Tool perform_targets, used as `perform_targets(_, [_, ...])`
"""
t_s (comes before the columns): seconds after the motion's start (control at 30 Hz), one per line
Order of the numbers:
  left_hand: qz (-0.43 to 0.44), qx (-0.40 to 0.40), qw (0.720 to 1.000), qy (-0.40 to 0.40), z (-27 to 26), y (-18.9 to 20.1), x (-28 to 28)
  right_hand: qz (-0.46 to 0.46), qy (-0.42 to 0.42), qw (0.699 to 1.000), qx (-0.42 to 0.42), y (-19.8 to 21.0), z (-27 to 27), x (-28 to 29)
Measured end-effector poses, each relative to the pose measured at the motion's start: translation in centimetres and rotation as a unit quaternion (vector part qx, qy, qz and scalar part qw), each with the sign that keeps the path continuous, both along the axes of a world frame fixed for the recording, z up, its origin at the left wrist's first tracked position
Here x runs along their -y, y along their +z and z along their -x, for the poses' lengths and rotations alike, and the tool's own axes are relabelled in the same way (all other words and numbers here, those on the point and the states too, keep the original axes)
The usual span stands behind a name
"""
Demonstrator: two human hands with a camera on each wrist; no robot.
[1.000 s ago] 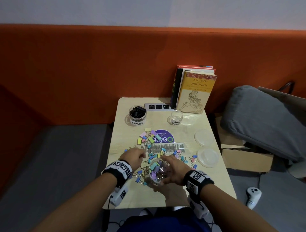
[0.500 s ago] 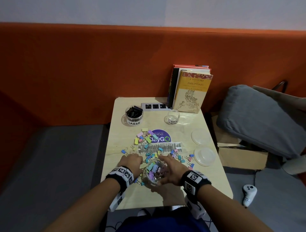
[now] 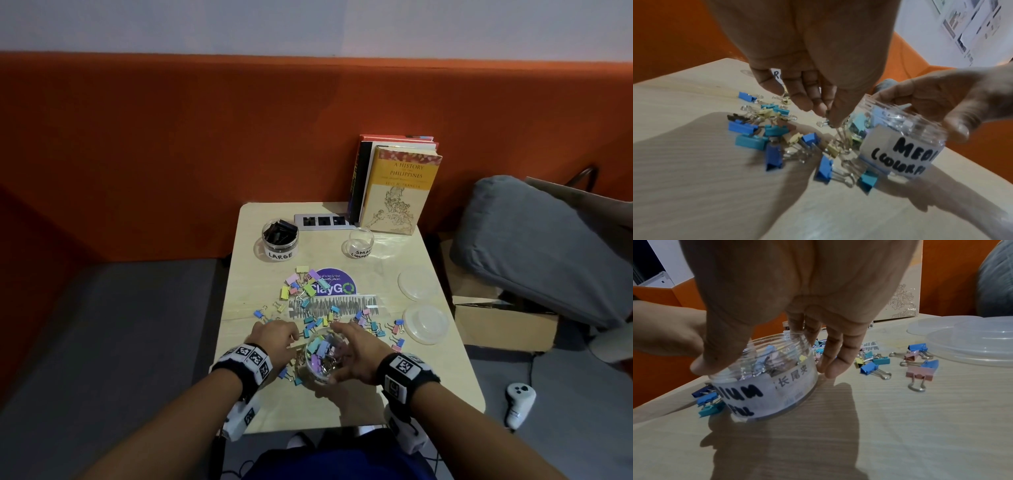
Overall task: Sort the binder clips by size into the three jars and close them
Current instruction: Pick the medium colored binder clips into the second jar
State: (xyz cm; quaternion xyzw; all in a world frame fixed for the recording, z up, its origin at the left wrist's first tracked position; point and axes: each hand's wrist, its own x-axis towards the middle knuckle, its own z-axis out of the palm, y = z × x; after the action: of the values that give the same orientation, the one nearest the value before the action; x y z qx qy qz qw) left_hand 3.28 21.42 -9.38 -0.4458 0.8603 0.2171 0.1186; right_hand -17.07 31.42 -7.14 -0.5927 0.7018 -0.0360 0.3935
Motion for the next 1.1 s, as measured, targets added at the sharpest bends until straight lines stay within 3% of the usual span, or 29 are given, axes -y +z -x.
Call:
perform_targets(0.17, [0.009,-0.039,0.999,0.015,-0.6,1.4,1.2,-0.001,-0.001,1.0,0.002,0.0,0.1,-0.1])
perform_targets(0.4, [-0.005,-0.164,0.986,0.019,-0.7,3.3,1.6,0.001,0.004,1.0,0.005,0.0,0.1,0.1])
perform_targets(0.63, [-0.045,-0.133,0.988,-0.055,1.3,4.1,-0.6,0.006,0.007,1.0,0.011,0.1,0.2,0.0])
perform_targets(0.9, [-0.057,-0.069,0.996,-0.031,2.4,3.9,-1.2,0.004,0.021,1.0,0.011,0.2,0.3,0.1])
perform_targets(1.1, [-0.096,-0.063,0.991,0.061,2.4,3.5,-1.6,-0.006,0.057,0.998,0.004,0.6,0.5,0.7])
